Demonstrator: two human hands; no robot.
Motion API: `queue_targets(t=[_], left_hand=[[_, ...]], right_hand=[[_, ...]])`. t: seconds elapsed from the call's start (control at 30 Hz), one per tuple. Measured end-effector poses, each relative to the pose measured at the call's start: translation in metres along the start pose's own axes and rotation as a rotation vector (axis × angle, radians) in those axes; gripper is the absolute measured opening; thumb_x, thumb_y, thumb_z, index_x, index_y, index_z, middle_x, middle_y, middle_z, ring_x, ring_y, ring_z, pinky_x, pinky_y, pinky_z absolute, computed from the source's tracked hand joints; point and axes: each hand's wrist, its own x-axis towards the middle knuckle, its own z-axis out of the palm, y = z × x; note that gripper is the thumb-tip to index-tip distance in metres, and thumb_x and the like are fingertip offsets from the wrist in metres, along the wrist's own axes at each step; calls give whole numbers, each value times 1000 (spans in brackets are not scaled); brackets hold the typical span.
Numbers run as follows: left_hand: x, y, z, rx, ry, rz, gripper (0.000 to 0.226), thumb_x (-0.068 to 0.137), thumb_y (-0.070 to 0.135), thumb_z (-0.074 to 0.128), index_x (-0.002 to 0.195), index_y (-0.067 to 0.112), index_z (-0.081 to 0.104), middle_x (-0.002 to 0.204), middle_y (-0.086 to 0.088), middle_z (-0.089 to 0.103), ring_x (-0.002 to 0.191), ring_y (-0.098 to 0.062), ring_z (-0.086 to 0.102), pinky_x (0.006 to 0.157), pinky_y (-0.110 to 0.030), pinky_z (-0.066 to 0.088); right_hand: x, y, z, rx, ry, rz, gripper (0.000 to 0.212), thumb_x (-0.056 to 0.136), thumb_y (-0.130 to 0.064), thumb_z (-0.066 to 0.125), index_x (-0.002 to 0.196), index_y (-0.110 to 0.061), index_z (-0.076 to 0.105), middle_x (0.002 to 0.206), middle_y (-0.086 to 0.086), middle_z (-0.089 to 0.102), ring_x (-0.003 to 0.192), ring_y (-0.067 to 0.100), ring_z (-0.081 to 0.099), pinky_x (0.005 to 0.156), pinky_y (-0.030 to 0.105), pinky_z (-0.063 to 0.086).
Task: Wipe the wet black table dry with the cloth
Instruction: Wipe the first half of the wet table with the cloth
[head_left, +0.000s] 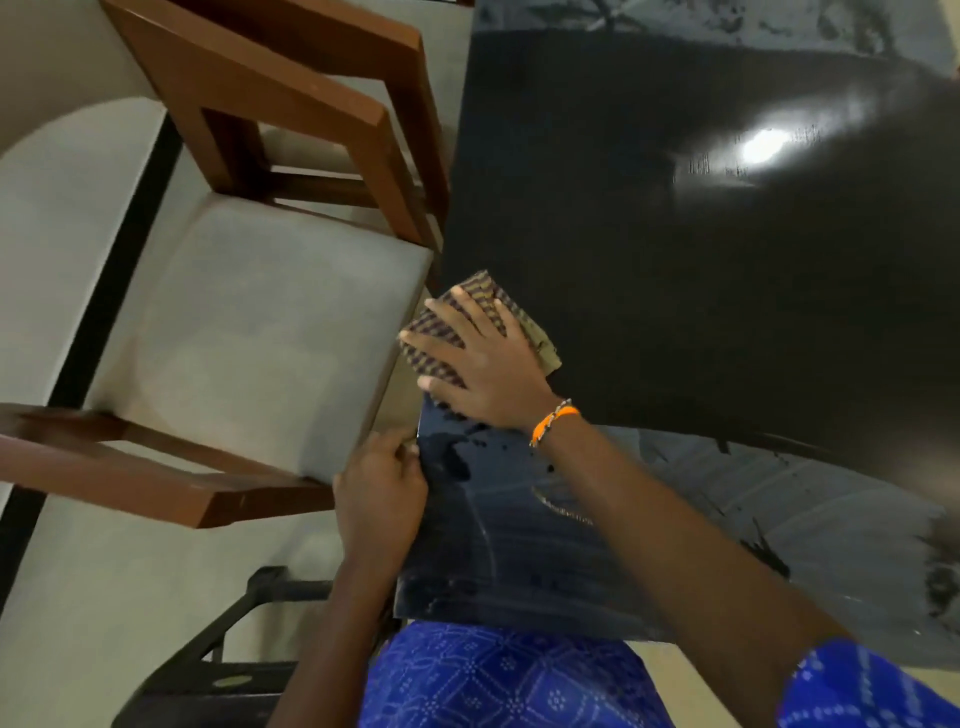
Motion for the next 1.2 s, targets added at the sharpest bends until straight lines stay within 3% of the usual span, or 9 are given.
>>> queue_targets(t=[0.13, 0.3, 0.4, 0.5, 0.63, 0.77, 0.83, 1.03, 1.2], left_hand=[[0, -3, -1, -152, -13, -56, 19, 89, 19, 53, 102, 16, 67, 93, -8, 68, 88, -28, 62, 80, -41, 49], [-3, -13, -3, -238, -81, -117, 19, 89, 22, 54, 100, 19, 69, 87, -3, 70, 80, -19, 62, 76, -37, 52], [-8, -16, -3, -263, -110, -105, 22, 89, 19, 53, 104, 17, 70, 95, -4, 72, 84, -19, 64, 78, -38, 53], [-13, -15, -3, -267, -124, -102, 23, 90, 15, 50, 104, 11, 68, 102, -9, 69, 91, -25, 63, 81, -42, 51], [-17, -15, -2, -159, -172, -118, 18, 87, 5, 45, 79, 1, 61, 88, -18, 65, 83, -32, 60, 70, -38, 48], [-23, -17, -2, -196, -215, -74, 24, 92, 6, 43, 104, 5, 63, 105, -16, 64, 97, -28, 58, 83, -36, 46], [-24, -18, -1, -223, -208, -73, 29, 94, 8, 40, 115, 7, 61, 114, -14, 62, 104, -26, 56, 89, -34, 43], [-22, -22, 4, -285, -194, -83, 29, 97, 16, 39, 115, 7, 60, 113, -14, 62, 99, -19, 54, 86, -30, 40], [-20, -24, 2, -351, -219, -108, 27, 96, 16, 41, 109, 6, 62, 104, -12, 63, 92, -18, 55, 81, -30, 42]], right_hand=[[43, 17, -10, 149, -5, 77, 45, 85, -54, 55, 126, -35, 56, 145, -2, 39, 145, 19, 18, 114, 43, 7], [60, 10, -8, -25, -28, 194, 46, 92, -48, 44, 135, -33, 45, 156, 0, 22, 147, 21, 5, 116, 51, 4], [27, -15, 0, -83, -16, 161, 47, 94, -45, 35, 140, -34, 39, 159, 1, 15, 148, 25, 4, 115, 52, 4], [-25, -53, 11, -53, 6, 96, 48, 93, -44, 34, 139, -35, 41, 156, 4, 24, 146, 29, 13, 115, 54, 10], [-76, -82, 22, -35, 32, 66, 46, 92, -43, 39, 137, -36, 45, 151, 4, 36, 143, 28, 25, 113, 58, 16], [-91, -57, 14, -78, 34, 80, 47, 92, -43, 39, 139, -38, 41, 148, 0, 41, 142, 26, 29, 113, 65, 8], [-102, -31, 7, -103, 54, 168, 50, 90, -42, 41, 139, -37, 40, 147, -1, 42, 142, 27, 29, 111, 66, 7], [-147, 70, -18, -170, 58, 629, 59, 86, -54, 34, 142, -36, 33, 152, -3, 31, 144, 42, 9, 107, 71, 10], [-134, 52, -10, -106, 114, 856, 61, 87, -49, 36, 144, -30, 31, 155, 6, 26, 143, 47, 7, 111, 65, 14]])
